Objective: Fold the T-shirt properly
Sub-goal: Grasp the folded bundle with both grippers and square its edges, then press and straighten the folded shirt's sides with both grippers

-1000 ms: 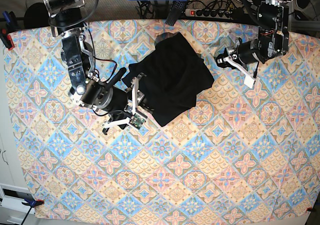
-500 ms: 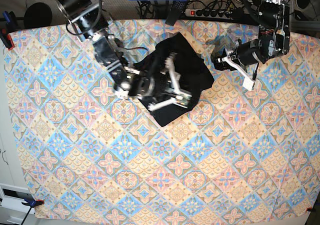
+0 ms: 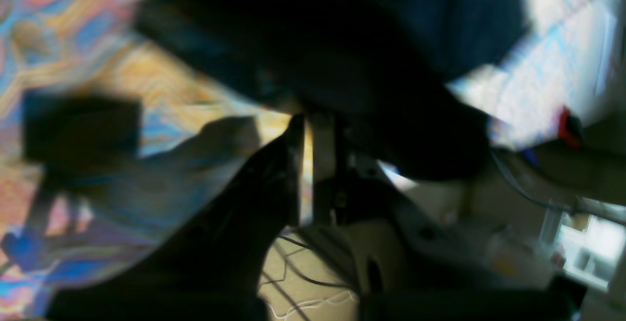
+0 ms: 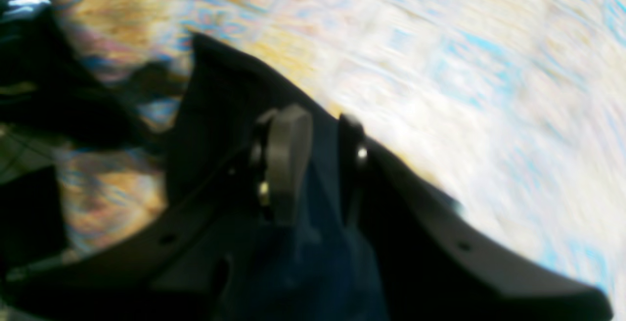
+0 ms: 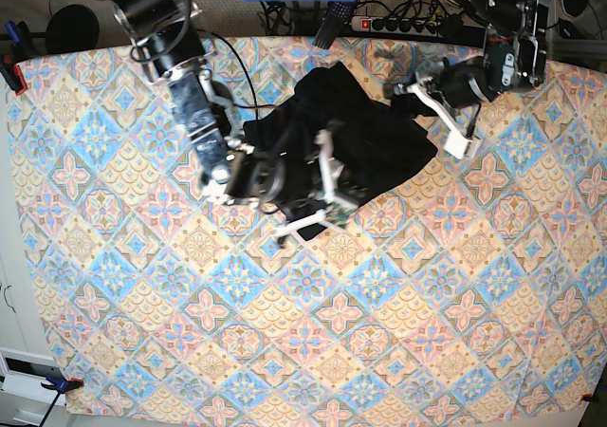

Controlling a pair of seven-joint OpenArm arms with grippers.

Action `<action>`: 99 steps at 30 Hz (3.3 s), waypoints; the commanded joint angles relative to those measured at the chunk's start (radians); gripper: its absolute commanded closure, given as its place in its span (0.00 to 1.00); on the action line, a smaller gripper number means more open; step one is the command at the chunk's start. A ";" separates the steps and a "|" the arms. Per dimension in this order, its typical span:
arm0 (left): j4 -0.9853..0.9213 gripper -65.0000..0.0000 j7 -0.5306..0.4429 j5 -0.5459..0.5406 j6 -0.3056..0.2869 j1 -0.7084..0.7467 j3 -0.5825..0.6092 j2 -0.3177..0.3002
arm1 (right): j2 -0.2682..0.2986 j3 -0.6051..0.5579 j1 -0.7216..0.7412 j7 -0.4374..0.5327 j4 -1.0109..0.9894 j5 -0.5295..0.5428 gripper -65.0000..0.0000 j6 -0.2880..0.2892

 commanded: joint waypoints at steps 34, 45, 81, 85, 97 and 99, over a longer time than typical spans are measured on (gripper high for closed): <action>-0.226 0.97 -0.015 0.099 0.004 -0.124 0.206 -0.043 | 0.103 0.152 0.015 0.017 0.026 0.012 0.80 -0.003; -0.023 0.97 -0.013 0.150 0.004 -0.114 0.311 0.018 | 0.080 -0.165 0.106 0.023 -0.103 -0.261 0.80 -0.003; -0.370 0.97 -0.090 0.524 0.004 -0.507 0.375 0.085 | 0.350 -0.119 -0.123 0.082 0.104 -0.387 0.90 -0.003; -0.277 0.97 -0.085 0.524 0.004 -0.519 0.371 0.090 | 0.344 0.023 -0.123 0.082 0.135 -0.387 0.90 -0.003; 0.042 0.97 -0.085 0.428 0.004 -0.119 0.243 0.049 | 0.169 0.208 0.115 0.089 -0.164 -0.389 0.90 -0.003; 0.042 0.97 -0.085 0.428 0.004 -0.096 0.246 0.049 | 0.137 0.208 0.156 0.091 -0.227 -0.389 0.90 -0.003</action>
